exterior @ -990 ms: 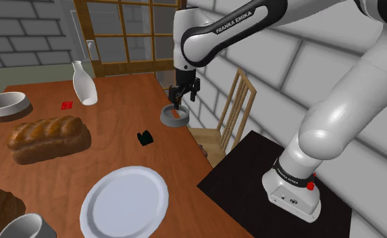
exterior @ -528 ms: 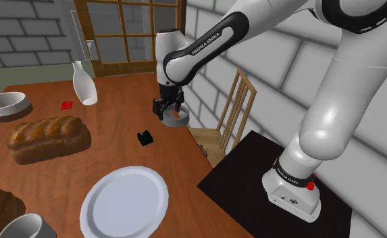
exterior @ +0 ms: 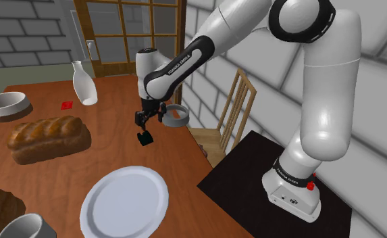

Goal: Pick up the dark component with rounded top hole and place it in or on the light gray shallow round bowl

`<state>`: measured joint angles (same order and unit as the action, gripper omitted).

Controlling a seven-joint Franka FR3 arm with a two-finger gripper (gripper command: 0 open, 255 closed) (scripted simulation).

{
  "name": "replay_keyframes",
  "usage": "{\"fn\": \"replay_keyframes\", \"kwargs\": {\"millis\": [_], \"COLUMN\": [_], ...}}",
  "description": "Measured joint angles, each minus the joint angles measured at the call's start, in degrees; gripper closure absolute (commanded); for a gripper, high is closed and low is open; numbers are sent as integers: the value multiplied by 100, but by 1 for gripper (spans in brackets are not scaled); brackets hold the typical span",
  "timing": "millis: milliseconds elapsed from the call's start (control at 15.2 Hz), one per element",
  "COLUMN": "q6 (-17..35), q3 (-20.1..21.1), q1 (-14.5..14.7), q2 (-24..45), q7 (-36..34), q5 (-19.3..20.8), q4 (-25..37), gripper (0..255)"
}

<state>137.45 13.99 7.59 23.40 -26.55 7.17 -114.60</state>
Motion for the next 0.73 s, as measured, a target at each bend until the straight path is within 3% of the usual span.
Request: {"fn": "replay_keyframes", "kwargs": {"millis": [264,726], "q6": [111,441], "q3": [-72,-166], "q1": [198,301], "q2": [790,1283], "q7": [-146,-231], "q5": [163,284], "q4": [707,874], "gripper": [0,0]}}
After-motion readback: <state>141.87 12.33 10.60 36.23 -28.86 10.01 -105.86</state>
